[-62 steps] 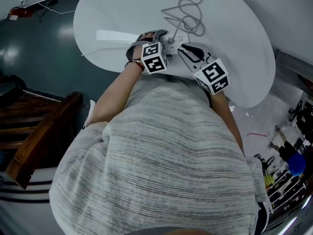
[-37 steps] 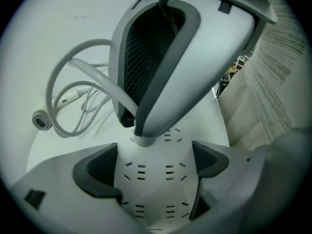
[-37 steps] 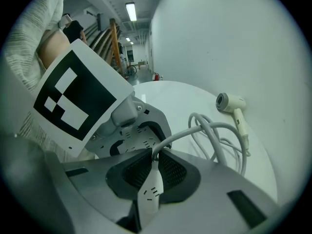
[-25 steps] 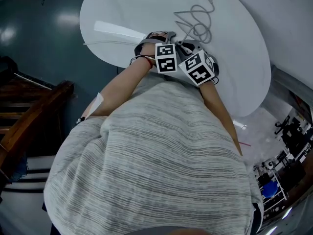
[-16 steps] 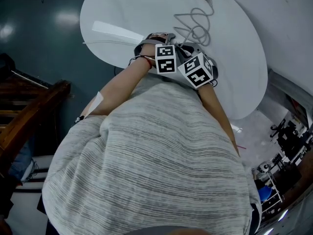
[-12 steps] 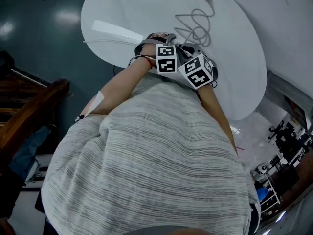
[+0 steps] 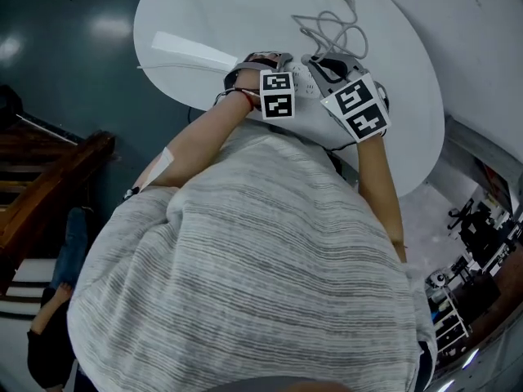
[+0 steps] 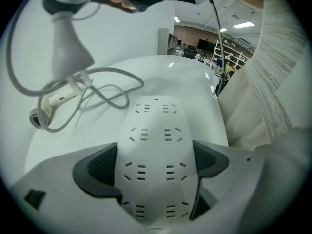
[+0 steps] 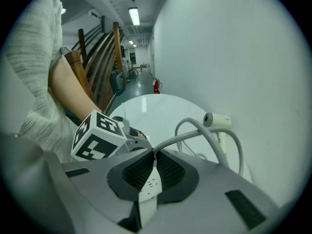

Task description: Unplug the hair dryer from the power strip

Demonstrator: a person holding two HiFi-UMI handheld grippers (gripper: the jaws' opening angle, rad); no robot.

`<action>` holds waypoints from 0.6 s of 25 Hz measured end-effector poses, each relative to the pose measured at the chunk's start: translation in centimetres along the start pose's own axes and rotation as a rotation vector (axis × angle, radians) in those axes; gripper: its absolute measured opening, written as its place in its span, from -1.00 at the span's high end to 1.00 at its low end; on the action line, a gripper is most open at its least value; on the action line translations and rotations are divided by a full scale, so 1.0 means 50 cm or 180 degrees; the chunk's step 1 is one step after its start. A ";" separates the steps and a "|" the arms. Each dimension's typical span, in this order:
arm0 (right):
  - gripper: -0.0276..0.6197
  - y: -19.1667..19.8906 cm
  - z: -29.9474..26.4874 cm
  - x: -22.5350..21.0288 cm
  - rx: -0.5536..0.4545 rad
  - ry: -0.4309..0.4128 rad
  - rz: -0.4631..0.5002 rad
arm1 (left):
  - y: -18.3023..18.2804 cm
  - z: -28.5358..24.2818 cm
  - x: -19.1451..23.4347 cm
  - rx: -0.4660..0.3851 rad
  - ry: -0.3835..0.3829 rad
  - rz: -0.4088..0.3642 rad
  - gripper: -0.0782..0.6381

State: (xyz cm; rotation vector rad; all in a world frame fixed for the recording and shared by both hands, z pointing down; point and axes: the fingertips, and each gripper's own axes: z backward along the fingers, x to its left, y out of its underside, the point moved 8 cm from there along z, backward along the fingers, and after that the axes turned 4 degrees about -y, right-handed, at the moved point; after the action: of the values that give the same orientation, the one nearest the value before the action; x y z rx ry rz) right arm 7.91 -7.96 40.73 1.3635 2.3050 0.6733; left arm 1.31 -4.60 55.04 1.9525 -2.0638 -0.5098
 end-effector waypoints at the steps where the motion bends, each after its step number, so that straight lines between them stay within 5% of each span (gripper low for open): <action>1: 0.81 0.010 0.008 -0.013 0.0029 -0.0005 -0.0080 | 0.002 0.000 -0.002 0.0004 0.0002 0.0008 -0.51; 9: 0.80 0.089 0.031 -0.057 -0.0045 0.0283 -0.0572 | 0.005 0.000 0.000 0.0013 -0.0007 0.0002 -0.51; 15: 0.80 0.130 0.015 -0.070 0.0007 0.0459 -0.0640 | 0.006 0.000 0.000 0.0004 -0.0010 -0.0003 -0.51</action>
State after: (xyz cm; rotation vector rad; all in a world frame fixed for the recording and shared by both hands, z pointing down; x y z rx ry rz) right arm 14.50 -8.18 44.16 1.0963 2.5135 0.7251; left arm 1.03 -4.57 55.18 1.9548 -2.0655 -0.5122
